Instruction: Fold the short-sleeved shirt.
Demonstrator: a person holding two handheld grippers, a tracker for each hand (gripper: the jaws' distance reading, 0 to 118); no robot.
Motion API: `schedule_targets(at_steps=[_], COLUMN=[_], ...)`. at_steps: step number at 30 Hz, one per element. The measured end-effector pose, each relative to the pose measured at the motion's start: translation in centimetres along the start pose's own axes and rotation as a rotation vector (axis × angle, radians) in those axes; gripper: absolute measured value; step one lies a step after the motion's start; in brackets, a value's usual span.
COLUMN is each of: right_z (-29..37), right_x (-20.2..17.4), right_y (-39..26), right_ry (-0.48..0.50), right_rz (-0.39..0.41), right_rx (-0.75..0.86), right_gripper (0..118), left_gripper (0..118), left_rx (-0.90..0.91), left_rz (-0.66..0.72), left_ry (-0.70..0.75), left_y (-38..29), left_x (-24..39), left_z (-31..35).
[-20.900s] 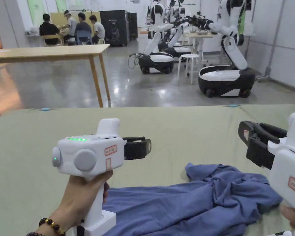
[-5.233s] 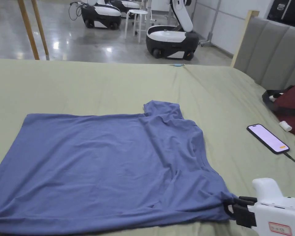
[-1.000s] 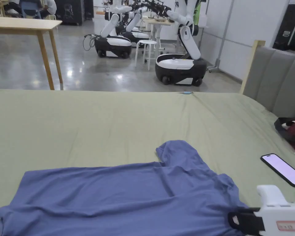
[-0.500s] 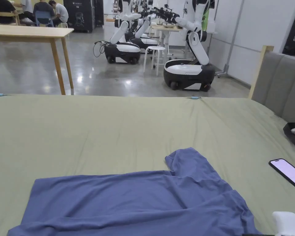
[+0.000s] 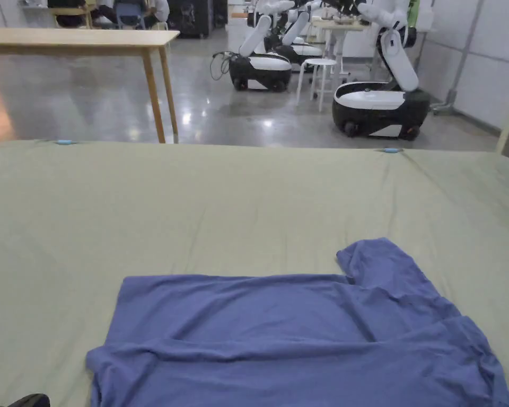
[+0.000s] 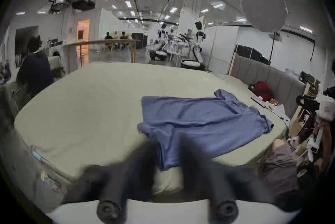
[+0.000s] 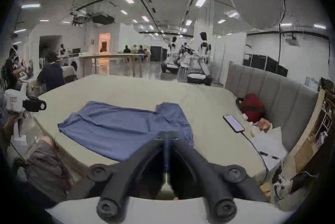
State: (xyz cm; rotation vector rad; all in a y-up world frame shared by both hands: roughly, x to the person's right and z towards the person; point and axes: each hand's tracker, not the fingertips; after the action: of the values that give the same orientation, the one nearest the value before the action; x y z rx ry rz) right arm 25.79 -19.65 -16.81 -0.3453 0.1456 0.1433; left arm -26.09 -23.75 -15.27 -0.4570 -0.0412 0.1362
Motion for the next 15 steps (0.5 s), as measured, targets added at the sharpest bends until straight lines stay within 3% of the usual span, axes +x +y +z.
schedule_targets(at_steps=[2,5,9,10,12,13,15], right_z=[-0.3,-0.7,-1.0,-1.1,-1.3,-1.6,-2.0], right_x=[-0.1,0.1,-0.3,-0.1,-0.1,-0.2,-0.1], right_y=[-0.2,-0.3,0.4,0.4,0.6,0.6,0.2], right_ry=[0.076,0.094,0.087,0.091,0.093,0.081,0.073], right_rz=[-0.036,-0.084,-0.069,-0.070,-0.076,-0.088,-0.090], right_rx=[-0.066,-0.052,-0.056,-0.055,-0.059,-0.076,-0.097], right_gripper=[0,0,0,0,0,0,0], left_gripper=[0,0,0,14,108,117,118], left_rx=[0.019,0.019,-0.029,-0.035,-0.147,-0.208,-0.185], left_rz=[-0.005,-0.014,-0.041,-0.046,-0.027,-0.010,-0.022], left_ry=[-0.017,-0.028,-0.138,-0.166,-0.170,-0.214,-0.164], left_y=[0.6,2.1,6.2,7.3,9.3,9.9,10.6], left_x=[-0.2,-1.2,-3.9,-4.7,-4.9,-5.8,-6.3], left_z=[0.3,-1.2,-6.6,-8.7,-13.7,-17.2,-21.7])
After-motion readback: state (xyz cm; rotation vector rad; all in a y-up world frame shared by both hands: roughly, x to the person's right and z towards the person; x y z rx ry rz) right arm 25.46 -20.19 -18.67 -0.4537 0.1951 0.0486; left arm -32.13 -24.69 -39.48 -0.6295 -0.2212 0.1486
